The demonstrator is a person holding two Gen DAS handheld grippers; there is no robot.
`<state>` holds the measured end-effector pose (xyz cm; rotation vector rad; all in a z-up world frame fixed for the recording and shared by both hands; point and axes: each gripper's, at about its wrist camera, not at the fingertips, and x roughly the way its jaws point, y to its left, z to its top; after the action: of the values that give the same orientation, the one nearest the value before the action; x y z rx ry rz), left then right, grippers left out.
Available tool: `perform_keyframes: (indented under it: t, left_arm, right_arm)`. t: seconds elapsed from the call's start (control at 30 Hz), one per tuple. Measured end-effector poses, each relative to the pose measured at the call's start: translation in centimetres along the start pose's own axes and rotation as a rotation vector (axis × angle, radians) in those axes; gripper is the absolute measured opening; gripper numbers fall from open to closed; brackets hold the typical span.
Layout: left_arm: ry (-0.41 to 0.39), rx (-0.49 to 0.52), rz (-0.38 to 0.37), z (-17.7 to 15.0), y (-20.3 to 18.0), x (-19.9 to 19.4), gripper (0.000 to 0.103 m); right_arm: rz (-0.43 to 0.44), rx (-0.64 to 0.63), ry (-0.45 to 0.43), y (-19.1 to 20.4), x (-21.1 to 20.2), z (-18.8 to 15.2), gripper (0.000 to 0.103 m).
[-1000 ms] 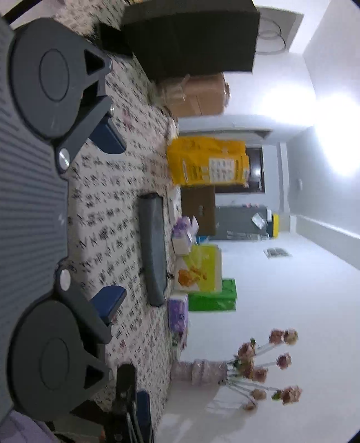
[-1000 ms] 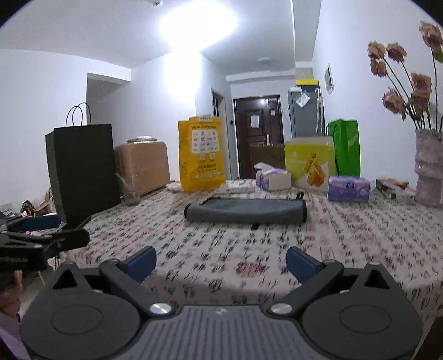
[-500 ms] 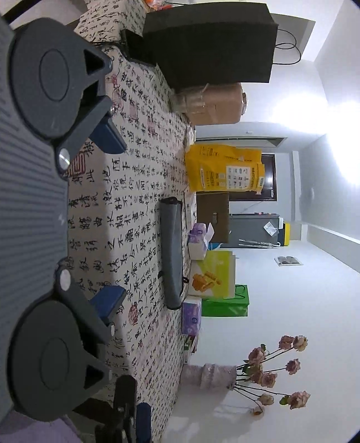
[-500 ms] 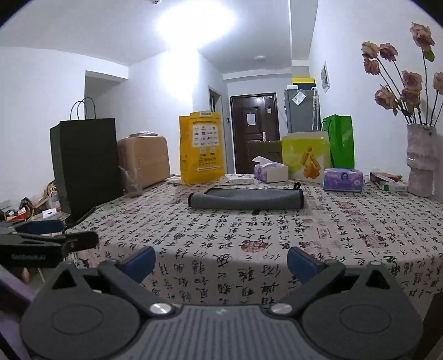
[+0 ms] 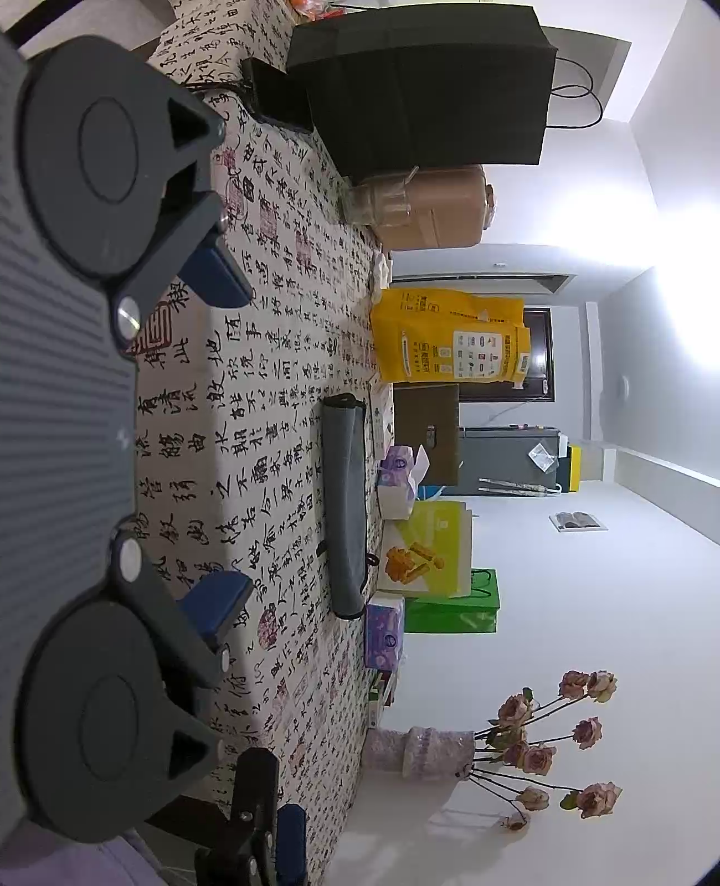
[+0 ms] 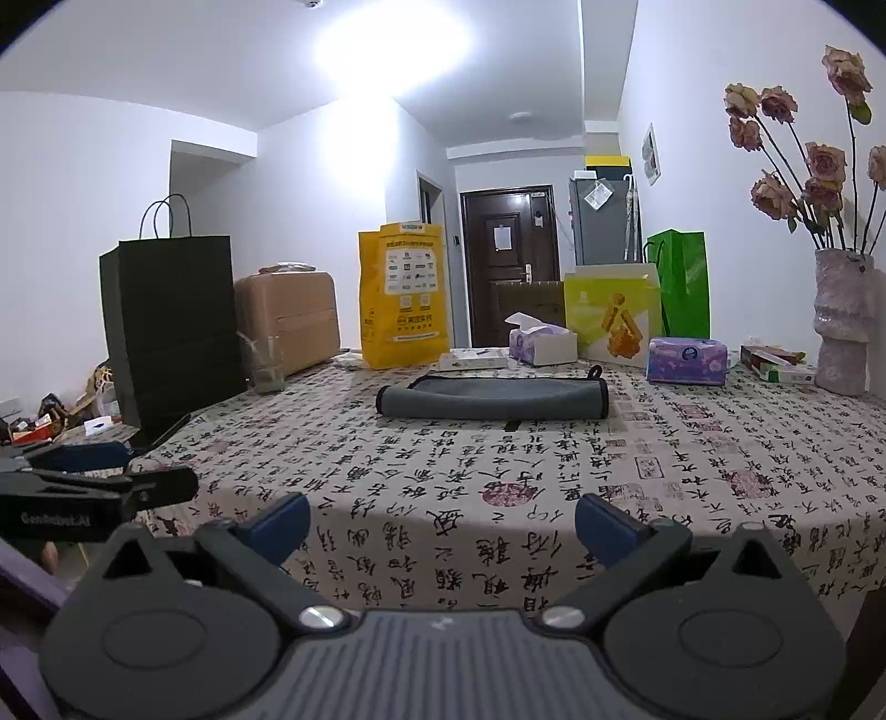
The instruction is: Fold towel
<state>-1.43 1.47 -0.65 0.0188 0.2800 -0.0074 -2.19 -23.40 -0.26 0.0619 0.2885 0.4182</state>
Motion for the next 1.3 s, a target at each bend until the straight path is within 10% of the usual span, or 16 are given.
perform_keyframes:
  t: [1.3]
  left_arm:
    - [-0.001, 0.01, -0.011, 0.12, -0.35, -0.02, 0.103]
  right_arm:
    - [0.001, 0.003, 0.003, -0.09, 0.26, -0.11, 0.103]
